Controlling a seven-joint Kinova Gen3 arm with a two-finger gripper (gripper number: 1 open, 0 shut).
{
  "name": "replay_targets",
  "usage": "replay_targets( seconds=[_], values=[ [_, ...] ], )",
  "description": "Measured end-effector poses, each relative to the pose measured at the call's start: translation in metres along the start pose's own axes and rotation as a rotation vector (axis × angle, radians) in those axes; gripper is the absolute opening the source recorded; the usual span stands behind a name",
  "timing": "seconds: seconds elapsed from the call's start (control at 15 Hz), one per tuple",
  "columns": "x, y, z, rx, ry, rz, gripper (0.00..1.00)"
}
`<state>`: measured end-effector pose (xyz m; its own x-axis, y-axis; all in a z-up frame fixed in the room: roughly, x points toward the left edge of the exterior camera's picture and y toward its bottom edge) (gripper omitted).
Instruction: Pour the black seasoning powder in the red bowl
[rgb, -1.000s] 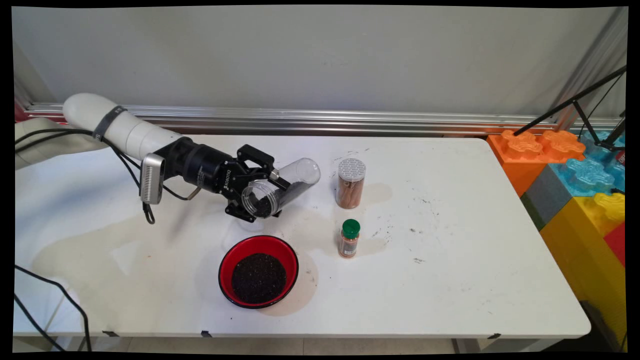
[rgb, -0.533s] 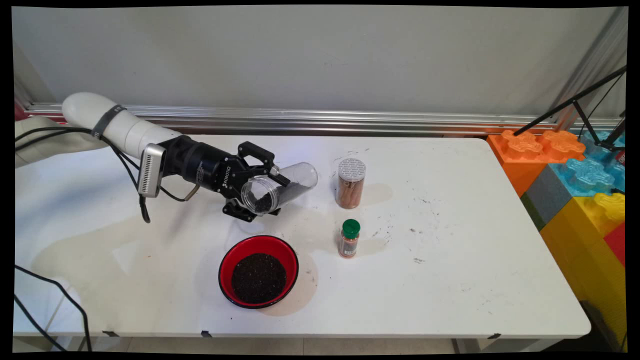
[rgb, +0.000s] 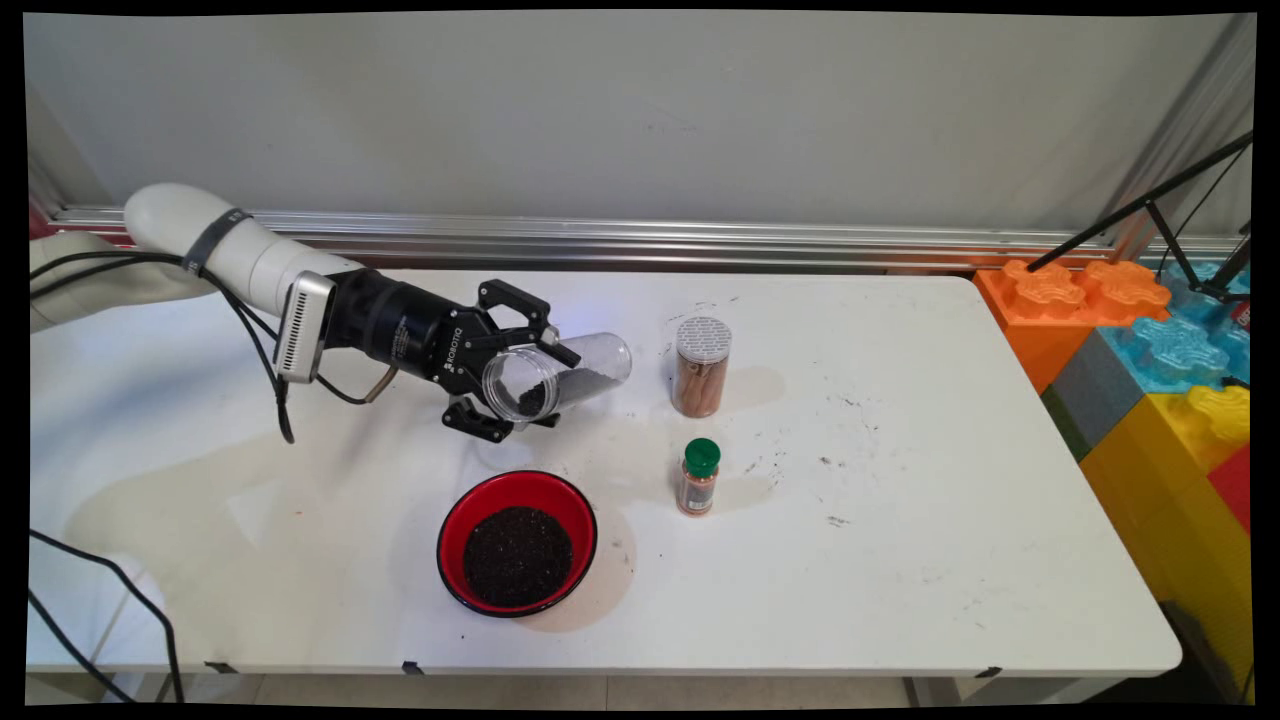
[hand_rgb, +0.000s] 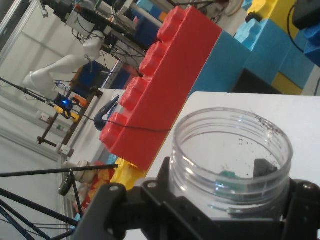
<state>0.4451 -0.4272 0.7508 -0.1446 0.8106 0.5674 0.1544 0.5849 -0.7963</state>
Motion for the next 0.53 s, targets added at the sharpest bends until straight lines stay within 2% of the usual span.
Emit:
replay_targets(
  seconds=[0.53],
  values=[
    [-0.003,-0.0037,-0.0019,0.02,0.002,-0.129,0.0]
  ],
)
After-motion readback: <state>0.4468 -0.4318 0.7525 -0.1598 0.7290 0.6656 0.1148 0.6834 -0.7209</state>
